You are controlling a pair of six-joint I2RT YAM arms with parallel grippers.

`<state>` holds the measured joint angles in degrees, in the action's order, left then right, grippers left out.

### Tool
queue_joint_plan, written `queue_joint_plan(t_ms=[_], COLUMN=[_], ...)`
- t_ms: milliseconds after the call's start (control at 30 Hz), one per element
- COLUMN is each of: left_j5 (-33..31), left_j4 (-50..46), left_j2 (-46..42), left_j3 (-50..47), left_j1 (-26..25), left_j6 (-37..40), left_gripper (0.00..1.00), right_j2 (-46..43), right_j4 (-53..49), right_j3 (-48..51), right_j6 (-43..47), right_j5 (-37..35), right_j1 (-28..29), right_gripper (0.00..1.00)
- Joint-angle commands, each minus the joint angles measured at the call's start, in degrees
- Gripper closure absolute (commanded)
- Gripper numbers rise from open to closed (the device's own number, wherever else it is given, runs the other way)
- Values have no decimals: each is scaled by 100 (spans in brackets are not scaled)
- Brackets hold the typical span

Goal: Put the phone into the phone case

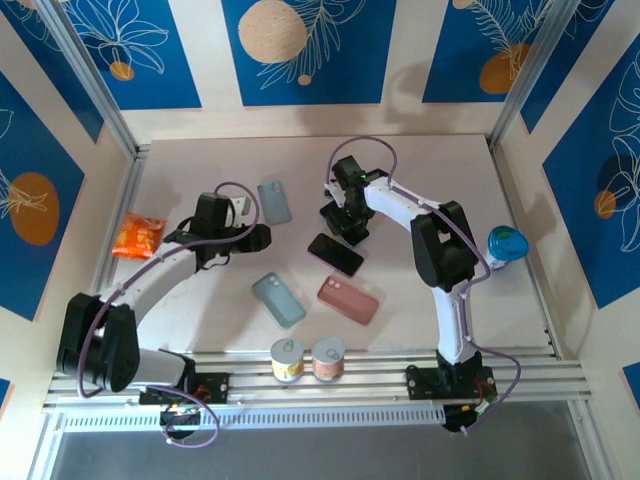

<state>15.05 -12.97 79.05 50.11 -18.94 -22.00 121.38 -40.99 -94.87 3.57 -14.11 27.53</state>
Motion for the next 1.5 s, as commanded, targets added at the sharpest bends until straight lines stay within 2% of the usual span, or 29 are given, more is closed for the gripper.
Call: queue_joint_plan(t_ms=[0, 233, 667, 900, 1467], left_j5=[233, 510, 1468, 1933, 2330], left_j4=[261, 399, 561, 914, 966], left_j2=[297, 1034, 2330, 2715, 3364], left_j3=[353, 957, 1903, 2190, 2653], left_j1=[-100, -172, -180, -189, -343], left_j6=[55, 60, -247, -541, -655], left_gripper=[37, 38, 38, 38, 39], right_j2=[-298, -411, -844, -862, -955], right_j4=[-141, -213, -269, -346, -348], right_j3=[-81, -169, -43, -66, -70], right_j6=[162, 274, 280, 303, 281], right_j5=[198, 320, 414, 393, 495], right_j1=[7, 24, 177, 305, 410], right_gripper=[40, 40, 41, 41, 41])
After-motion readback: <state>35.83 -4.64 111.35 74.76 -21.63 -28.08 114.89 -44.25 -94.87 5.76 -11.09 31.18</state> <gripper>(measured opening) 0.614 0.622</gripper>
